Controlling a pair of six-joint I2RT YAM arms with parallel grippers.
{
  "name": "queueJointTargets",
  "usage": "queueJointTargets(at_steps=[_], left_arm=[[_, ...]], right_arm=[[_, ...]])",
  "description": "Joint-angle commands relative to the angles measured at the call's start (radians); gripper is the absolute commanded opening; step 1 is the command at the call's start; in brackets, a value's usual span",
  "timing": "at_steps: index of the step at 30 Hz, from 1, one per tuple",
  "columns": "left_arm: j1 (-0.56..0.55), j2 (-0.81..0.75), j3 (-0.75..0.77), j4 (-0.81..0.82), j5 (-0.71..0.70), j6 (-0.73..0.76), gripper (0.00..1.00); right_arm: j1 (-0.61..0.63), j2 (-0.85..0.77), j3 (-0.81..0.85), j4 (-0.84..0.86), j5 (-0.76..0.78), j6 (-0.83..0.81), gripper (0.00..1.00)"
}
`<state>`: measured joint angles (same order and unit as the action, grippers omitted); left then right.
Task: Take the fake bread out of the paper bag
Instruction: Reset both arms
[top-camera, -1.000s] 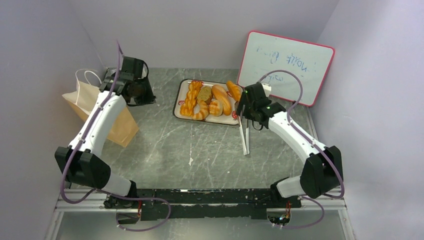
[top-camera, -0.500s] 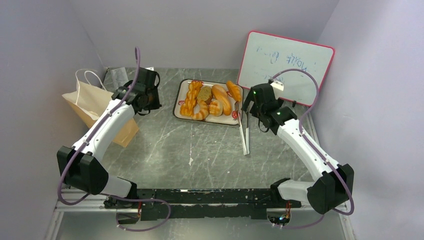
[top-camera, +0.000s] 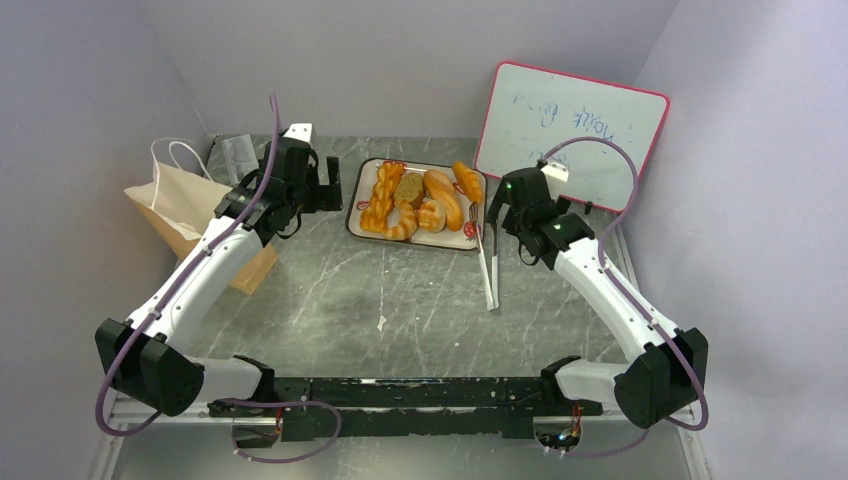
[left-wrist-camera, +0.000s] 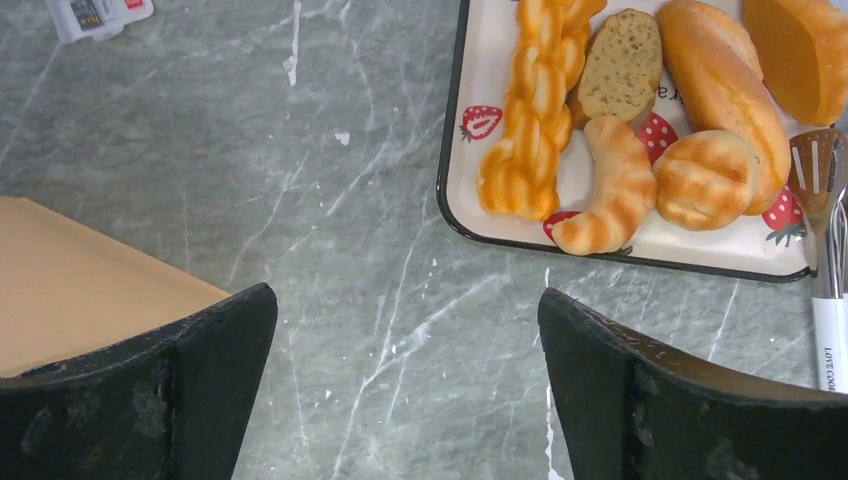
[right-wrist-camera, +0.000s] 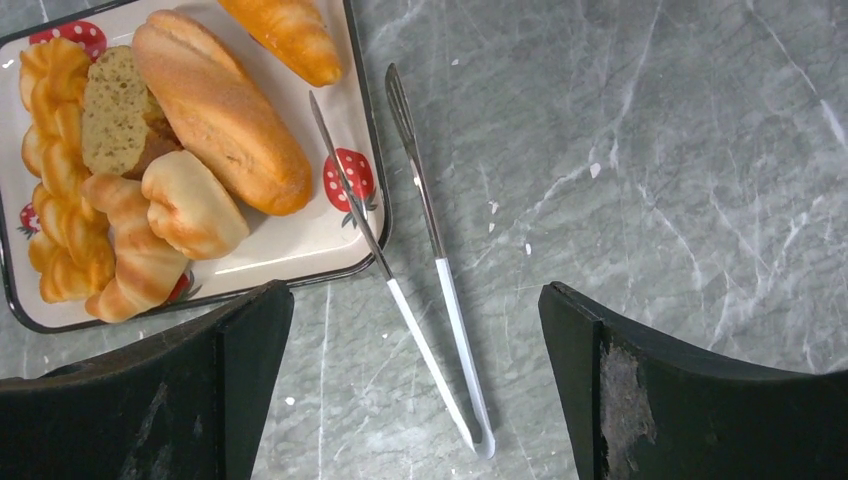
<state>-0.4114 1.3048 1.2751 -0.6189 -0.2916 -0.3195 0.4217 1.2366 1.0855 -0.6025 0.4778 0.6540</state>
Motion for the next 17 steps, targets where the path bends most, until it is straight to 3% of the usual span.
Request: queueJointTargets(at_steps=[1,11,15,17], left_arm=[[-0.02,-0.015,-0.01,0.079,-0.034,0.036,0.99],[-0.047,-0.027,-0.029,0.142,-0.052,0.058,0.99],[-0.057,-0.03,-0.028,0.152,-0.069,0.061,0.99],[-0.065,-0.032,-0.024,0.154,-0.08,0.063,0.99]], right_arm=[[-0.005,-0.018,0.008,0.014,0.037,-0.018,0.94],[-0.006,-0.026,0.007,0.015,0.072,-0.043,0.95],[-0.006,-0.048,-0.021,0.038,0.074,-0.064,0.91],[-0.005,-0.058,-0.033,0.037,0.084,-0.057,0.97]])
